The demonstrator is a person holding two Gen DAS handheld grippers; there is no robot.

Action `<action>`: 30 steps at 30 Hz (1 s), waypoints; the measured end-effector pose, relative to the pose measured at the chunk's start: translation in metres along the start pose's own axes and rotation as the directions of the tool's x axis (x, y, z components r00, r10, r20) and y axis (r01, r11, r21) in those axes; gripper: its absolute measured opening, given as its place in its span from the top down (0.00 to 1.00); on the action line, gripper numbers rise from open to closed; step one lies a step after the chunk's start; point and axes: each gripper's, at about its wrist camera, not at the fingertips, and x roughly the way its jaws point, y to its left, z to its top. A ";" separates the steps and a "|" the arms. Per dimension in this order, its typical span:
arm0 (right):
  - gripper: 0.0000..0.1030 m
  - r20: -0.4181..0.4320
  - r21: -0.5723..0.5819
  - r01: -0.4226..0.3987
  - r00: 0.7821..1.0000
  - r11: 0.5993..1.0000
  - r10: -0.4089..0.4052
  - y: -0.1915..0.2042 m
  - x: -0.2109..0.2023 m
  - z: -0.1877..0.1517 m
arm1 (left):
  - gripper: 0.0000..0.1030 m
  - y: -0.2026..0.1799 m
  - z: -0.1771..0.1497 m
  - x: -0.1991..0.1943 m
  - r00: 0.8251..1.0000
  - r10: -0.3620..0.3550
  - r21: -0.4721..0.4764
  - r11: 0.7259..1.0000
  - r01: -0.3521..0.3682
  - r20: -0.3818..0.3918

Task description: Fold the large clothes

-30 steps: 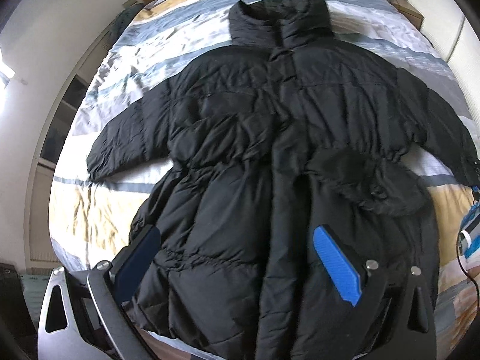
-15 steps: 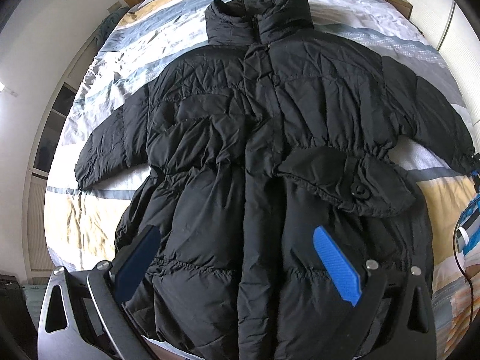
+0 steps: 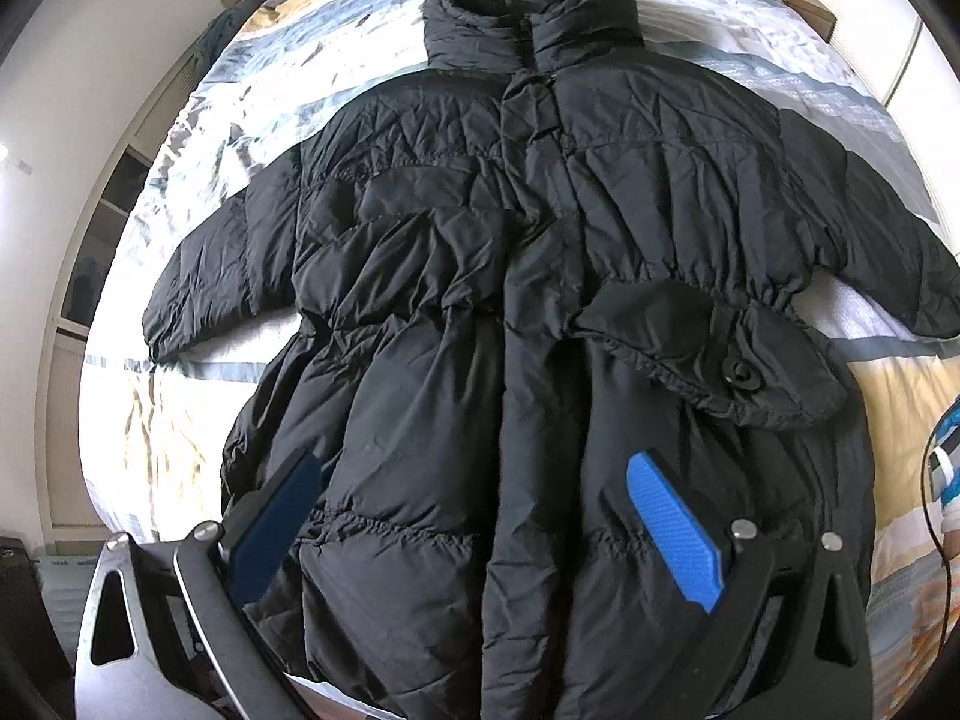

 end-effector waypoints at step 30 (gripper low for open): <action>0.89 -0.181 -0.372 -0.410 0.912 0.833 0.368 0.331 -0.059 -0.071 | 0.00 0.214 -0.031 0.054 0.984 -0.108 -0.259 0.955 0.142 0.143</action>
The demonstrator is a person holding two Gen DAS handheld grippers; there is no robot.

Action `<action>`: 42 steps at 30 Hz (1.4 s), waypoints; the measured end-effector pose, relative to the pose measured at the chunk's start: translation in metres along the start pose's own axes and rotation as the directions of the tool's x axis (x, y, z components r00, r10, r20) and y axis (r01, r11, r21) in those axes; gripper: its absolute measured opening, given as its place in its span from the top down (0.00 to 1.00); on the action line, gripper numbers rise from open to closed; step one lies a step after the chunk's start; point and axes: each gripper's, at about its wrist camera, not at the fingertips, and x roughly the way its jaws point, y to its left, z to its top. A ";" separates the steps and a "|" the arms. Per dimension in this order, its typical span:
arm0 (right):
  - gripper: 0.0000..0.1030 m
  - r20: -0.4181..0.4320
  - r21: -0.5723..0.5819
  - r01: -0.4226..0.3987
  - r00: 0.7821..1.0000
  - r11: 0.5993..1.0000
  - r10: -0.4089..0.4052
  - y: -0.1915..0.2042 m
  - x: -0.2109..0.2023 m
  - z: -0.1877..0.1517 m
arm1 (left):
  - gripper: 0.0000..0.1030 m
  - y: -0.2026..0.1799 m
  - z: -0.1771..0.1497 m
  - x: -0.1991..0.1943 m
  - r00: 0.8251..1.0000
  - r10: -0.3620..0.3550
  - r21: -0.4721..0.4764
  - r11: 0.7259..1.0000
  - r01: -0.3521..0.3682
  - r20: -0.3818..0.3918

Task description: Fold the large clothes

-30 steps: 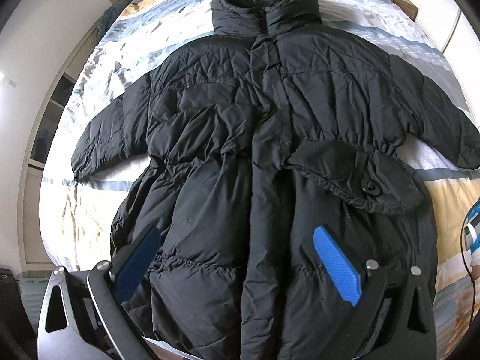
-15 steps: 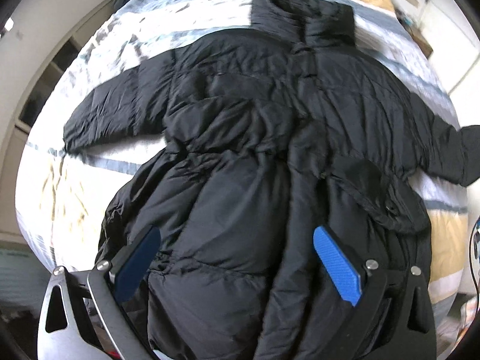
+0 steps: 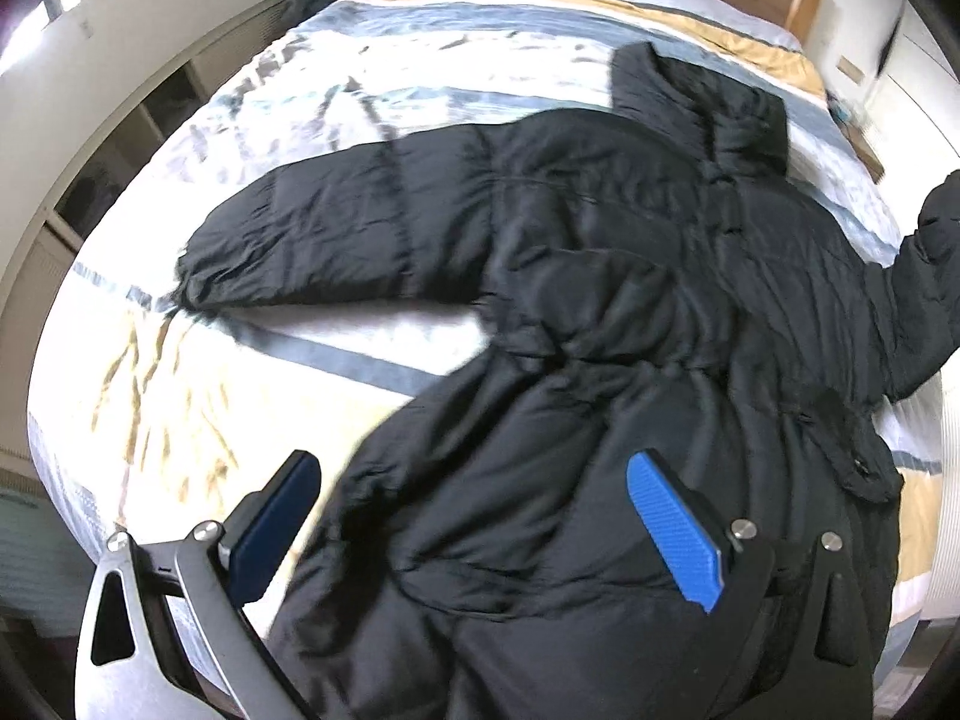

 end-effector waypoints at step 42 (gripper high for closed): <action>0.38 -0.538 -0.276 -0.304 0.835 0.912 0.116 0.129 0.061 -0.201 | 0.00 0.047 -0.014 0.039 0.999 0.010 0.019 1.000 -0.010 -0.032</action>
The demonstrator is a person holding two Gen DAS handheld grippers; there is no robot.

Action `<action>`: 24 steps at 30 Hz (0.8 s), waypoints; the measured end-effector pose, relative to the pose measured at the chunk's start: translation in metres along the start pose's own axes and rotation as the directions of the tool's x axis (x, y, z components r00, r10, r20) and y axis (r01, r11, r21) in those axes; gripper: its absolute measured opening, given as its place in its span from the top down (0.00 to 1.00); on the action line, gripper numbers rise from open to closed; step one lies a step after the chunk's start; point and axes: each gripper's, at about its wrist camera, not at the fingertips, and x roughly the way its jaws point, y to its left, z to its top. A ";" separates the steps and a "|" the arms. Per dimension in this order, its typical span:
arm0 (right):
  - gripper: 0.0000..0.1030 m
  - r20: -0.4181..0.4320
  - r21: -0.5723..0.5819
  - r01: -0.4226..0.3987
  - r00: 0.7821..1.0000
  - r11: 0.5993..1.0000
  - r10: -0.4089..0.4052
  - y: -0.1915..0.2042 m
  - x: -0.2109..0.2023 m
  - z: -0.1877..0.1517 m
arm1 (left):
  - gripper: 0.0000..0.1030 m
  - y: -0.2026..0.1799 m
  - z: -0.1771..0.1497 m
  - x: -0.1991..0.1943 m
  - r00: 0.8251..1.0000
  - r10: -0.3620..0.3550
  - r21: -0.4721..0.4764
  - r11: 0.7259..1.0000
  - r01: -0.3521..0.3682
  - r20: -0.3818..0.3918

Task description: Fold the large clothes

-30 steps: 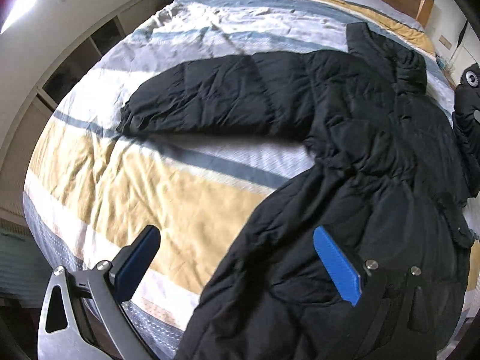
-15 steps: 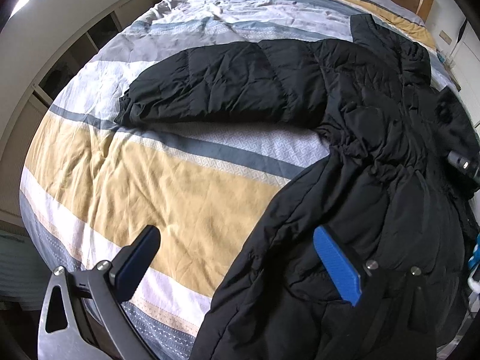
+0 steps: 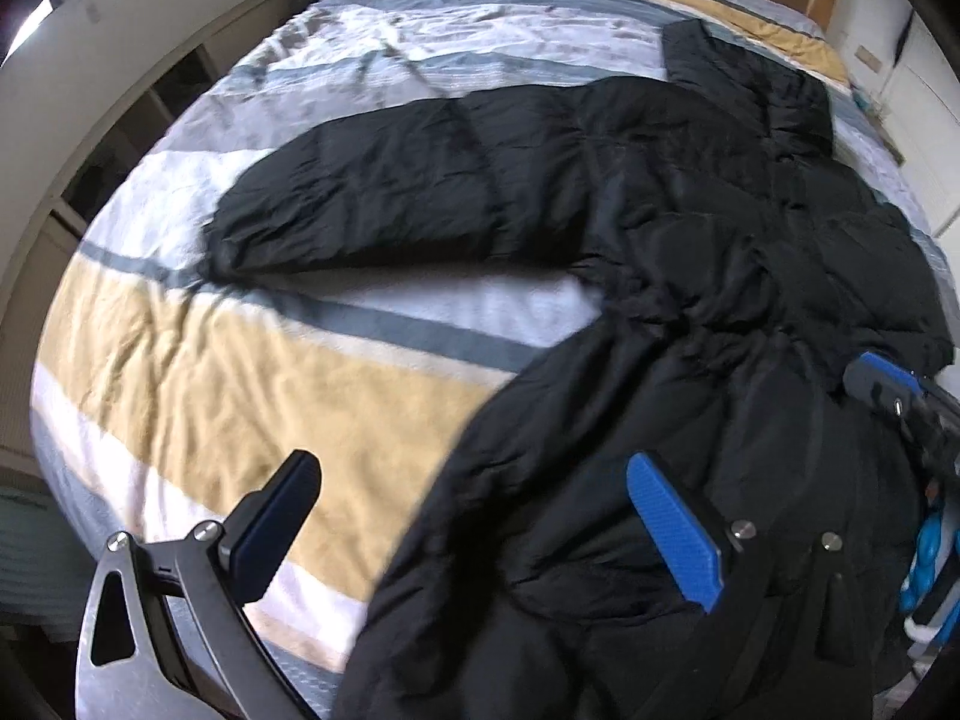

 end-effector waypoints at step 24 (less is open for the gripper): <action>0.38 0.039 0.051 0.289 0.956 0.956 -0.291 -0.203 -0.047 0.047 | 0.00 -0.262 0.094 0.088 0.964 -0.266 0.107 0.959 0.261 0.028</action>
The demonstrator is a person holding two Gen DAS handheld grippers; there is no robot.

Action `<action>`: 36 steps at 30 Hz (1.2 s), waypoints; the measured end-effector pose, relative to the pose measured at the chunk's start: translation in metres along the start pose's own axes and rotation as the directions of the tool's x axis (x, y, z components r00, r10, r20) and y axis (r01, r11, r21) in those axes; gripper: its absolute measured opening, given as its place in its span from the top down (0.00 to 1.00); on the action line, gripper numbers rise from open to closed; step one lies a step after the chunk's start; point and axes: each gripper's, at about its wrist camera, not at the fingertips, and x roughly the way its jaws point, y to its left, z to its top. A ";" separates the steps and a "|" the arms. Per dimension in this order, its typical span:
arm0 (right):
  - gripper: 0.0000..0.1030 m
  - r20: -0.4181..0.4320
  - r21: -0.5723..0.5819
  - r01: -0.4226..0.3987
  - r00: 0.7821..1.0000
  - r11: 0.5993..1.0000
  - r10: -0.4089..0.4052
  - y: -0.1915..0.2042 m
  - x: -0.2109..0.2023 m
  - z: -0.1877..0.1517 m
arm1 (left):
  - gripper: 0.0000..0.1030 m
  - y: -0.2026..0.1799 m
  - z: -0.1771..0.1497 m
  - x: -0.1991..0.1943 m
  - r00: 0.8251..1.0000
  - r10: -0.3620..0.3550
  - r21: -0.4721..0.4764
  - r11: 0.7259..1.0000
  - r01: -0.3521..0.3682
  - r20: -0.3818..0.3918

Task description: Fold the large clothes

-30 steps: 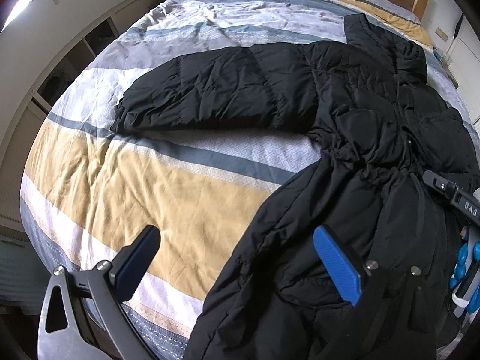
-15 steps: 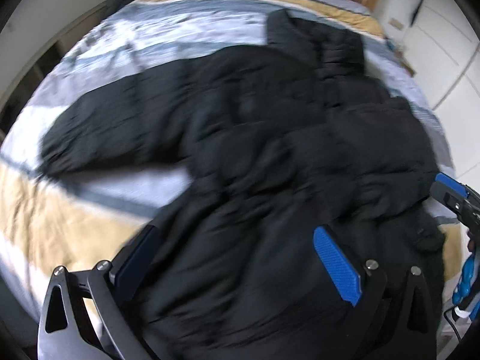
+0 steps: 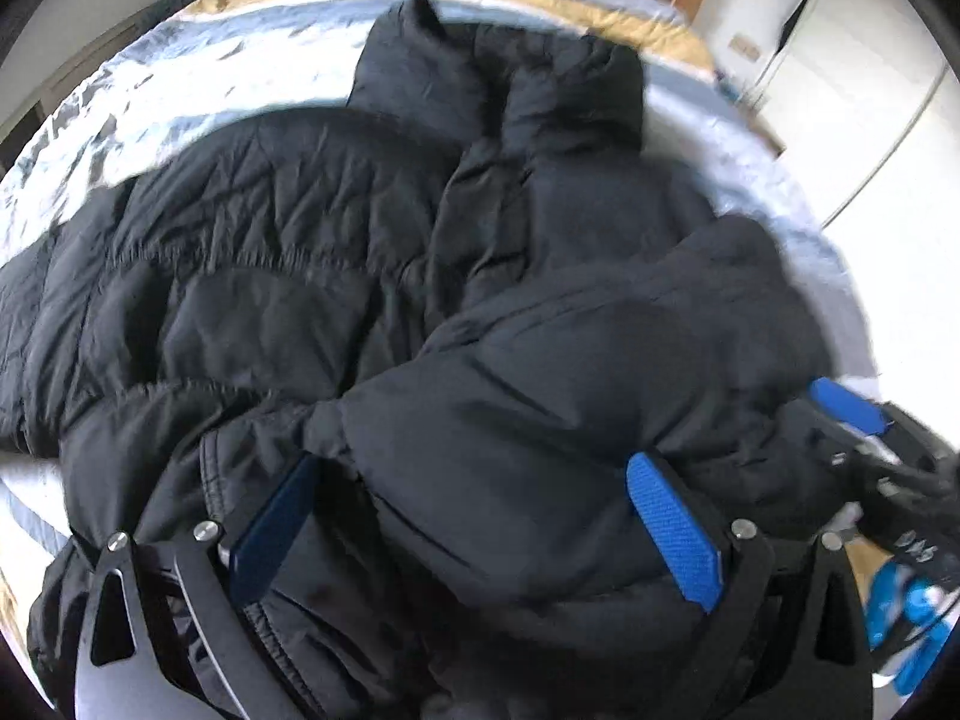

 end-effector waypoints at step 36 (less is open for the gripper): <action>0.41 -0.034 0.272 0.210 0.977 0.939 -0.208 0.076 -0.081 -0.040 | 0.01 0.380 -0.085 -0.134 0.999 -0.010 -0.560 0.828 0.038 0.054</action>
